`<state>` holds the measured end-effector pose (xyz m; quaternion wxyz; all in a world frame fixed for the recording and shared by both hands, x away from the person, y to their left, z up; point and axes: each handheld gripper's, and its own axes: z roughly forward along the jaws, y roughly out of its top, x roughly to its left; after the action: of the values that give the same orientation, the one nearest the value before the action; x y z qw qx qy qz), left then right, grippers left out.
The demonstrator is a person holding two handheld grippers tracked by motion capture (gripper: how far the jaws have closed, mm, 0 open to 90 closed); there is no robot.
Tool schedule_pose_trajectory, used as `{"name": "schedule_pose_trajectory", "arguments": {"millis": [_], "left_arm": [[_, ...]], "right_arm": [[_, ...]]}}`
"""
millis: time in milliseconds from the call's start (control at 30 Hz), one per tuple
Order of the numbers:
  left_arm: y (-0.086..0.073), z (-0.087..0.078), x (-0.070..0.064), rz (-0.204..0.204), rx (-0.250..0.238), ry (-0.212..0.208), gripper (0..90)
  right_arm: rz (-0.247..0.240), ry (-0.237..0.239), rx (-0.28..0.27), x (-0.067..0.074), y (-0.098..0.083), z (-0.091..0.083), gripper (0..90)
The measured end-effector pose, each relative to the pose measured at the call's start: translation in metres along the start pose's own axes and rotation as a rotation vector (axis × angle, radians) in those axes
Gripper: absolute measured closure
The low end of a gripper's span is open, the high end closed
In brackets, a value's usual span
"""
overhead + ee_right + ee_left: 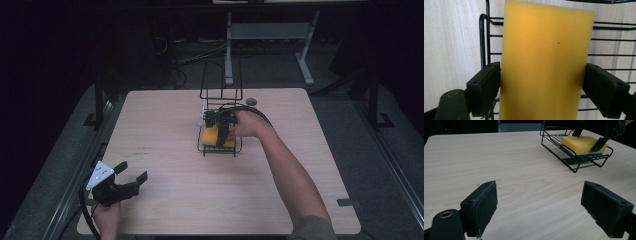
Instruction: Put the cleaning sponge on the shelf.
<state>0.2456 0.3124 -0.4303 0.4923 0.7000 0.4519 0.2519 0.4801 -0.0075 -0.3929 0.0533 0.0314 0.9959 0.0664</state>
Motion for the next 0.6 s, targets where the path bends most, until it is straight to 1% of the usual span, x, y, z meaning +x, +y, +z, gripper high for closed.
{"name": "schedule_pose_trajectory", "arguments": {"millis": [233, 267, 333, 367, 433, 500, 600], "left_arm": [[0.000, 0.001, -0.002, 0.001, 0.000, -0.004, 13.0], [0.000, 0.001, -0.002, 0.001, -0.001, -0.004, 12.9], [0.000, 0.002, -0.002, 0.002, 0.001, -0.005, 13.0], [0.000, 0.002, -0.002, 0.001, 0.001, -0.004, 13.0], [0.000, 0.003, -0.003, -0.001, 0.002, -0.005, 12.9], [0.000, 0.003, -0.003, 0.003, 0.002, -0.005, 13.0], [0.000, 0.003, -0.003, 0.003, 0.002, -0.005, 13.0]], "right_arm": [[0.000, -0.011, -0.008, 0.003, -0.001, -0.009, 16.8], [-0.013, -0.019, -0.008, 0.003, -0.002, -0.011, 16.9], [-0.012, -0.021, -0.007, 0.004, -0.002, -0.012, 16.9], [-0.015, -0.012, -0.008, 0.005, -0.003, -0.015, 16.8], [-0.025, -0.019, -0.001, 0.006, -0.004, -0.015, 16.8], [-0.024, -0.013, -0.001, 0.008, -0.004, -0.016, 16.8], [-0.038, -0.019, 0.002, 0.012, -0.003, -0.018, 16.8]]}}
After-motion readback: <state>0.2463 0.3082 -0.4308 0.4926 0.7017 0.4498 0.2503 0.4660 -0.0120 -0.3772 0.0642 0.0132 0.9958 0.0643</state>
